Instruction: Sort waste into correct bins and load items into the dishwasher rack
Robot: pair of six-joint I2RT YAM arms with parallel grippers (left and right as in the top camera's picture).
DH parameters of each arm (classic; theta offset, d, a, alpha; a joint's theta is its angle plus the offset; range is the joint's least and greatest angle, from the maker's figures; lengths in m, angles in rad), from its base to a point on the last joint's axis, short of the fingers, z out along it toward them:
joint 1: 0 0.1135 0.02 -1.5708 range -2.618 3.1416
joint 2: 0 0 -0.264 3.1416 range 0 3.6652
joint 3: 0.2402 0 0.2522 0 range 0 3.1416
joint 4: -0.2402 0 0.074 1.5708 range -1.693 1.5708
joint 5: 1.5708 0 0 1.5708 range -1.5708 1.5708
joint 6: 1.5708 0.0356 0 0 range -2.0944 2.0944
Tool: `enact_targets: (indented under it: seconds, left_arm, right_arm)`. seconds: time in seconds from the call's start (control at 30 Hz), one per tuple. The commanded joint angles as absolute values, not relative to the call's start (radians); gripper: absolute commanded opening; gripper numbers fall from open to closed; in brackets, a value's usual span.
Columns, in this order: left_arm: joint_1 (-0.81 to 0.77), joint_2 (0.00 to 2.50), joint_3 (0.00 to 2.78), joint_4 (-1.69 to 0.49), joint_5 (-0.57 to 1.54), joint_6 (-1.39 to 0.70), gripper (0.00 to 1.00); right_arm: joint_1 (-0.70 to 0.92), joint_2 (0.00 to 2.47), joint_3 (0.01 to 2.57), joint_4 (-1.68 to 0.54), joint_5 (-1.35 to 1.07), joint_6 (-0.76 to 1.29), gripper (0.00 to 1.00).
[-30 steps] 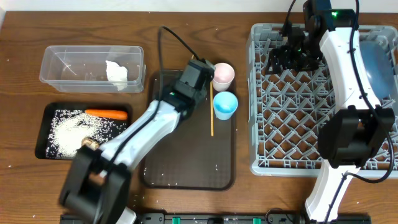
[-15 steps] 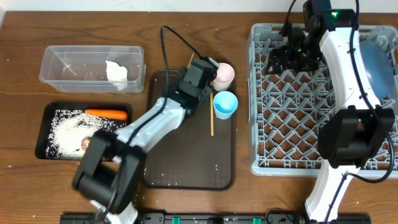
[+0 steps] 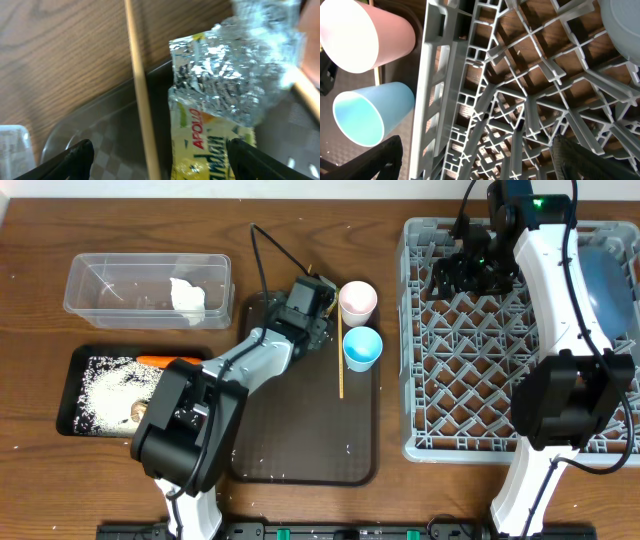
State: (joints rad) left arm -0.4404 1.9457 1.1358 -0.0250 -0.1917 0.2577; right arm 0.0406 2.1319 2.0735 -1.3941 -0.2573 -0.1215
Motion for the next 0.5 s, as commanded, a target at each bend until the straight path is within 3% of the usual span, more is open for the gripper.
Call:
enact_targets:
  seconds: [0.0, 0.47]
  left_arm:
    - [-0.414, 1.983, 1.145, -0.016, -0.107, 0.249, 0.87]
    - [-0.415, 2.005, 1.145, -0.123, -0.056, 0.254, 0.87]
  right_arm:
    - [0.044, 2.098, 2.079, -1.395, -0.258, -0.137, 0.89]
    - [0.044, 2.098, 2.079, -1.395, -0.257, -0.137, 0.89]
